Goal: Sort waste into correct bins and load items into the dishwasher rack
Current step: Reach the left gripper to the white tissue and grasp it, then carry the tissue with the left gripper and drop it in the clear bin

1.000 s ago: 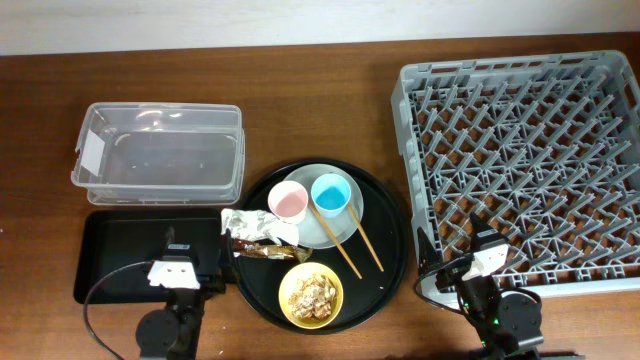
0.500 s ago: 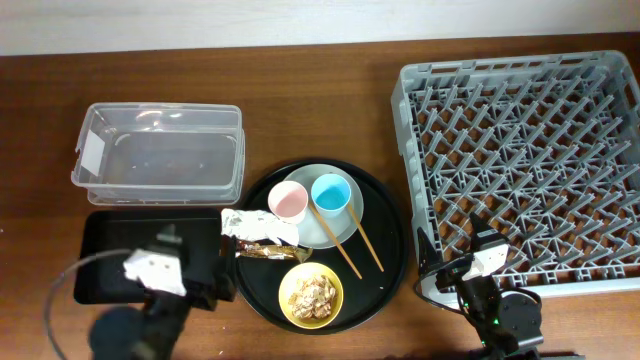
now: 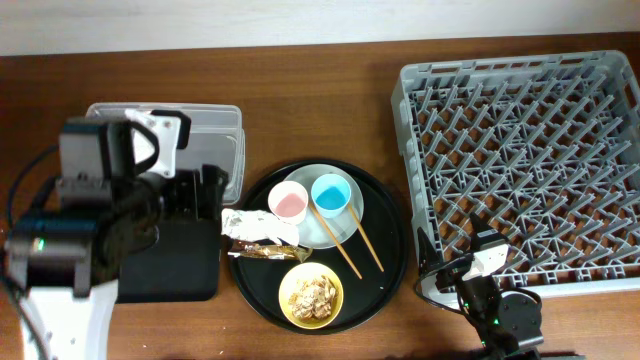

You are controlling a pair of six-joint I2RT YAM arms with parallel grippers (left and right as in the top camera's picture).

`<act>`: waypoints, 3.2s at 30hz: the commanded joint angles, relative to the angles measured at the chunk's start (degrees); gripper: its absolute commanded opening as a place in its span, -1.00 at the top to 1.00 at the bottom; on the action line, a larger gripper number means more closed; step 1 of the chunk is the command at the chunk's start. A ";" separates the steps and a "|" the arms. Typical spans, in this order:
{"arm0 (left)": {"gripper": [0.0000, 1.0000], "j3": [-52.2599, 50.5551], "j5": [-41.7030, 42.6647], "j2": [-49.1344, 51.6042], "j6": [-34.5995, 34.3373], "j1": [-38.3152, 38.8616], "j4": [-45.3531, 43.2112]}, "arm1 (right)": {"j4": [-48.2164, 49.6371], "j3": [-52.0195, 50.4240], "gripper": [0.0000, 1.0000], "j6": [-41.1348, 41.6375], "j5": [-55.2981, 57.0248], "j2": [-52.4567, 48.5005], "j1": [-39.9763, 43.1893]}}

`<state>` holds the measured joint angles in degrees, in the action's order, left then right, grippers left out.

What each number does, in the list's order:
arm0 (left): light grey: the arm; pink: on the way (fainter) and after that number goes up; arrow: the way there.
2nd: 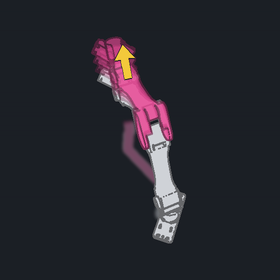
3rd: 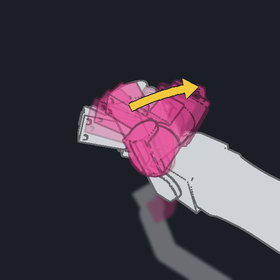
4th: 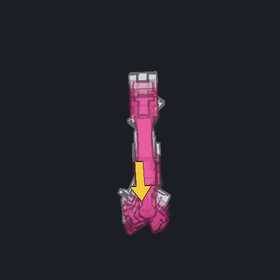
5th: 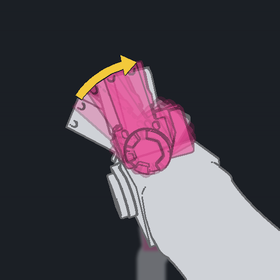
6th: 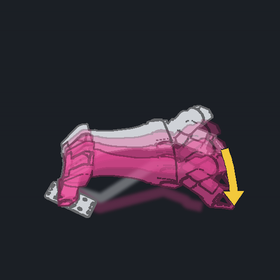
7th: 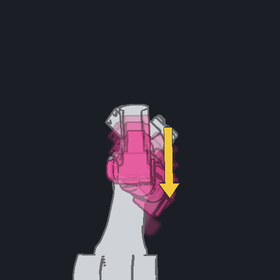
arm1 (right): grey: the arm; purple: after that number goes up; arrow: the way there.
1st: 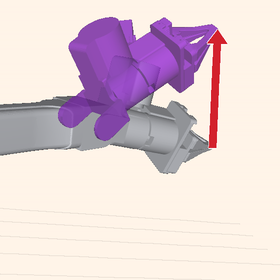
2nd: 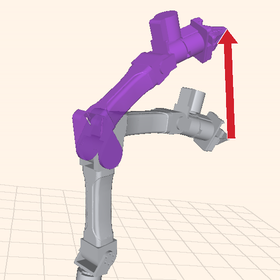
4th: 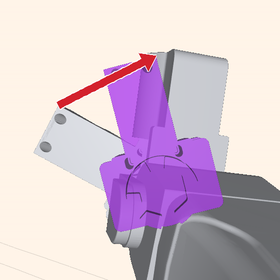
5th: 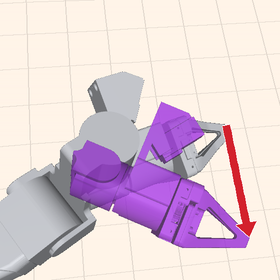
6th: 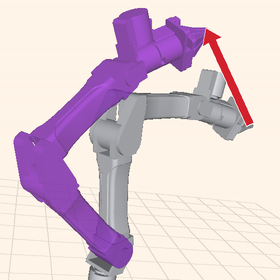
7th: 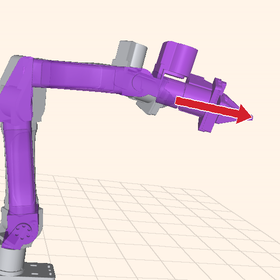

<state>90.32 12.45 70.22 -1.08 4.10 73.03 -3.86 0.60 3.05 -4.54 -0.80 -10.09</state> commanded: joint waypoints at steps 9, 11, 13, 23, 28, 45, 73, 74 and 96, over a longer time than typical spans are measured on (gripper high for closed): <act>0.49 -18.38 -7.82 8.52 -16.41 9.05 -4.63 | -0.24 -0.28 -0.97 0.46 -0.33 0.39 0.35; 0.19 -22.29 -7.82 8.92 -19.19 10.40 -9.46 | -0.24 -0.28 -0.97 0.44 -0.33 0.39 0.35; 0.12 -25.77 -8.00 9.31 -22.75 10.82 -13.79 | -0.24 -0.28 -0.97 0.44 -0.33 0.39 0.35; 0.05 -39.41 -8.79 10.51 -29.40 10.82 -32.81 | -0.24 -0.28 -0.97 0.44 -0.33 0.39 0.35; -0.03 -40.68 -13.94 10.58 -31.71 10.82 -34.10 | -0.24 -0.28 -0.97 0.44 -0.33 0.39 0.35; -0.04 -40.70 -18.53 18.12 -31.95 13.79 -38.34 | -0.24 -0.28 -0.97 0.44 -0.33 0.39 0.35; 1.00 -39.19 -17.25 21.68 -31.87 13.79 -39.54 | -0.24 -0.28 -0.97 0.44 -0.33 0.39 0.35; 1.00 -38.36 -17.31 20.41 -31.43 13.79 -38.45 | -0.24 -0.28 -0.97 0.44 -0.33 0.39 0.35; 0.99 -19.45 -25.44 3.26 -28.13 13.51 -20.92 | -0.24 -0.28 -0.97 0.44 -0.33 0.39 0.35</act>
<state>65.28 -7.20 75.18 -30.61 17.74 51.05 -3.84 0.60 3.03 -4.54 -0.80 -10.09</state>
